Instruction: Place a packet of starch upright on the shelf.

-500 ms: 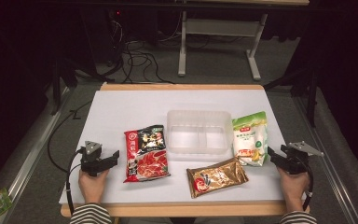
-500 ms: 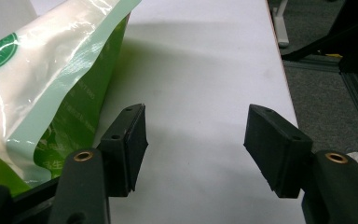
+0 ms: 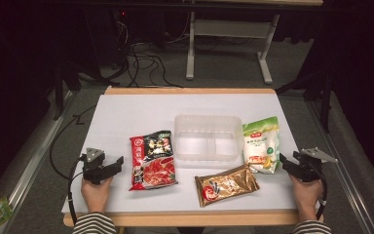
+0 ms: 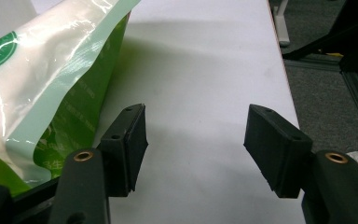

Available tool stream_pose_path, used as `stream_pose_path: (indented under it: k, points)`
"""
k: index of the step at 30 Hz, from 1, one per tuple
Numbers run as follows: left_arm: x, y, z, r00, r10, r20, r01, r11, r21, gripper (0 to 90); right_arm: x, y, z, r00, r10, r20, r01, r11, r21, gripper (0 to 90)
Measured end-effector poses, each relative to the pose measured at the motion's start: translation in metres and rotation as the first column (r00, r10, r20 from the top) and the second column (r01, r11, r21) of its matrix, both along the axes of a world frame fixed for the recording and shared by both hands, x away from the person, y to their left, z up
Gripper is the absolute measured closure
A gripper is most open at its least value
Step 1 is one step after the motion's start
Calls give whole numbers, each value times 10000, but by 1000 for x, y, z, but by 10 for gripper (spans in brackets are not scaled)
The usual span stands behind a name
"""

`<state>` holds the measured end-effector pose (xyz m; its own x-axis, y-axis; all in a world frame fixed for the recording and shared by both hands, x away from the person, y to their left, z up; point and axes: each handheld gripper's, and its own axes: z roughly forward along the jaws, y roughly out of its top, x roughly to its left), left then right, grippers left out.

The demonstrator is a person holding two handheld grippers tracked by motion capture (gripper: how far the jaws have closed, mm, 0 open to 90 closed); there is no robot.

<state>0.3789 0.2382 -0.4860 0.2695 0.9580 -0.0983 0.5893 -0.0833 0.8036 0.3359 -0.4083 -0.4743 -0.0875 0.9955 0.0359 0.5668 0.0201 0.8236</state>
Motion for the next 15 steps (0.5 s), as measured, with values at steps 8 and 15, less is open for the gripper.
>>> stream_pose_path:
  k: [8, 15]
  points:
    - [1, 0, 0, 9999, 40, -107, -41, 10000, -22, 245, 1, 0, 0, 9999, -22, -113, 22, 10000, -36, 398]
    - [1, 0, 0, 10000, -5, -67, 5, 10000, -42, 239, 0, -2, 0, 10000, -17, -15, 17, 9999, 158, 387]
